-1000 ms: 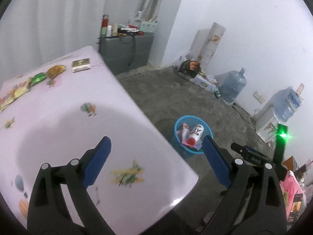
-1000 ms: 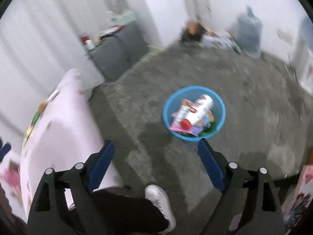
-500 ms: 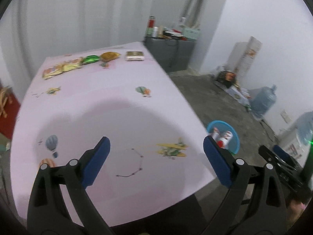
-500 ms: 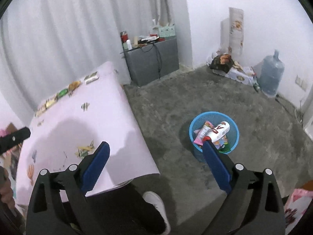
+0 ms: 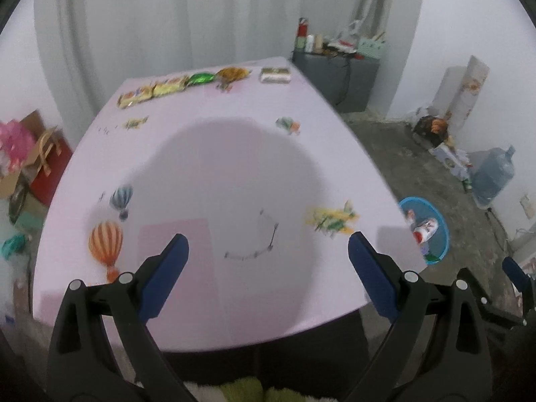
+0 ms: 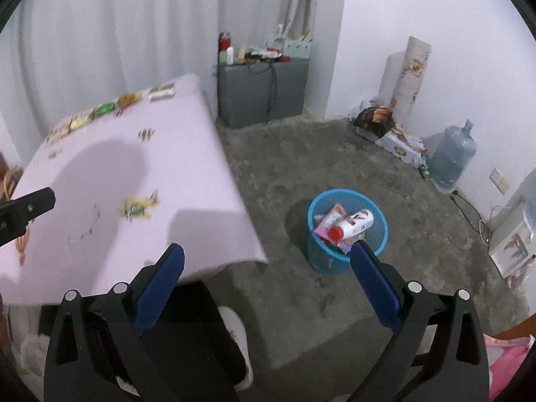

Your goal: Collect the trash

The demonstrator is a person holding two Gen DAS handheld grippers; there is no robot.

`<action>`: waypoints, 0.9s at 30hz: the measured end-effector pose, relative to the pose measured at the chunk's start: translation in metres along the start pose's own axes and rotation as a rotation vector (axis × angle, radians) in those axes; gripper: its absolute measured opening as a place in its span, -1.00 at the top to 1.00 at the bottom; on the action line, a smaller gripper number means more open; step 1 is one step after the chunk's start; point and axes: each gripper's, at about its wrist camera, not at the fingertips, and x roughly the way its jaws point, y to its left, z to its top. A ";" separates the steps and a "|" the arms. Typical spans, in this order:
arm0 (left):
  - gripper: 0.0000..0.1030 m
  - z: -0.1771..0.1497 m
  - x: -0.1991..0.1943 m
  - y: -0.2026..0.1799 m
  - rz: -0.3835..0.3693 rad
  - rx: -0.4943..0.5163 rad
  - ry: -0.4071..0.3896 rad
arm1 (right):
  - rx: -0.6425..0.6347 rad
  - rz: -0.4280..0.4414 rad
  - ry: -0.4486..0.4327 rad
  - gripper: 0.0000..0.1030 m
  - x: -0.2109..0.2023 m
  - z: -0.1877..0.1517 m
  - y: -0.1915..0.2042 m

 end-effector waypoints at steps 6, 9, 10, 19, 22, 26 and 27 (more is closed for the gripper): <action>-0.78 -0.016 0.003 0.006 0.095 0.020 0.053 | -0.038 0.011 0.047 -0.87 0.005 -0.016 0.015; -0.78 -0.018 0.006 0.014 0.120 -0.006 0.072 | -0.060 0.006 0.054 -0.87 0.006 -0.019 0.018; -0.78 -0.019 0.007 0.015 0.120 -0.013 0.079 | -0.063 0.006 0.055 -0.87 0.007 -0.018 0.018; -0.78 -0.018 0.006 0.016 0.143 -0.014 0.087 | -0.061 0.005 0.069 -0.87 0.008 -0.016 0.016; -0.78 -0.017 0.005 0.017 0.146 -0.026 0.085 | -0.062 0.003 0.067 -0.87 0.009 -0.015 0.015; -0.78 -0.017 0.004 0.016 0.147 -0.030 0.084 | -0.062 0.000 0.066 -0.87 0.009 -0.016 0.016; -0.78 -0.017 0.003 0.015 0.148 -0.027 0.084 | -0.063 -0.001 0.064 -0.87 0.008 -0.015 0.016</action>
